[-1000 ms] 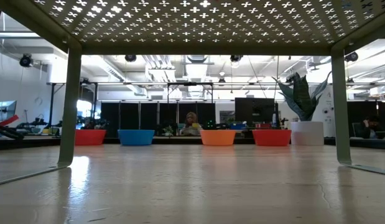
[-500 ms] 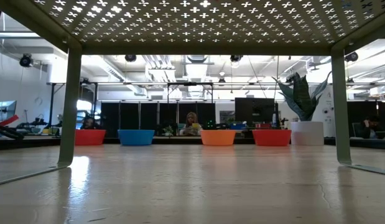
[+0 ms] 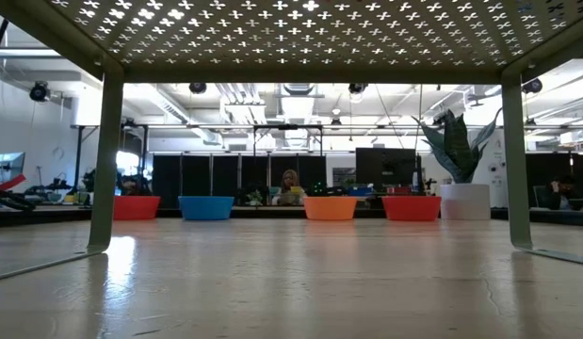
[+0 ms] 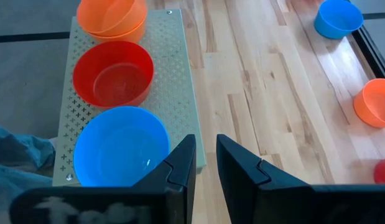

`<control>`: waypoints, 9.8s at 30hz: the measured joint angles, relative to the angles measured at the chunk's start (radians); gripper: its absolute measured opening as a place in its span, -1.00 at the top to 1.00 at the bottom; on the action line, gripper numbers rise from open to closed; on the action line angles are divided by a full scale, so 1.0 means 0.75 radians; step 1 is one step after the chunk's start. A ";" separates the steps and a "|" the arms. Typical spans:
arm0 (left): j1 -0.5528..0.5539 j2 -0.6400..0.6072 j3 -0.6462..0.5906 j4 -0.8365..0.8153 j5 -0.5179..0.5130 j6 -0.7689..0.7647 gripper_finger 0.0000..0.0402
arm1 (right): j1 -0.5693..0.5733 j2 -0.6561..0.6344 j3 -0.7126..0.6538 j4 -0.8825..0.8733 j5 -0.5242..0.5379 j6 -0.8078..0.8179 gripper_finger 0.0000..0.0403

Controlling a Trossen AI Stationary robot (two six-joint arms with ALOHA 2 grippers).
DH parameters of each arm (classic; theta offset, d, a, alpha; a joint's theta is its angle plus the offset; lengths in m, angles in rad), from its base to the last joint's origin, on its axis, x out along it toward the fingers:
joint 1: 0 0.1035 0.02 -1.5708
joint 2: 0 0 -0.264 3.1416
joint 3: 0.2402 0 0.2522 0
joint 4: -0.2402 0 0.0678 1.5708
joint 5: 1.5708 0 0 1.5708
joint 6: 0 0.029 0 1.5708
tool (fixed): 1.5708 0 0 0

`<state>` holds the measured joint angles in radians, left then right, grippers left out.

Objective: Pick & Place Mini bowls
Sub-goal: Stack the bottom orange bowl on the orange bowl on the shelf, then stack the bottom blue bowl on the blue bowl on the shelf

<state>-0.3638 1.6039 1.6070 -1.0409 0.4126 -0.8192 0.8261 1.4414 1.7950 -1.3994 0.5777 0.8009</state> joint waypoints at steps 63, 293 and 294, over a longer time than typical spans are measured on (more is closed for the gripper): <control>0.017 -0.032 -0.014 0.012 -0.100 0.242 0.49 | 0.000 0.000 0.000 -0.001 0.002 -0.001 0.71; 0.030 -0.339 0.011 0.001 -0.967 0.470 0.49 | 0.226 -0.177 -0.533 0.333 -0.485 0.762 0.96; 0.030 -0.339 0.011 0.001 -0.967 0.470 0.49 | 0.212 -0.177 -0.520 0.332 -0.478 0.773 0.96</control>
<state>-0.3412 1.3499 1.6154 -1.0405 -0.3124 -0.4667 0.9852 1.3087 1.4047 -1.1503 0.2191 1.3803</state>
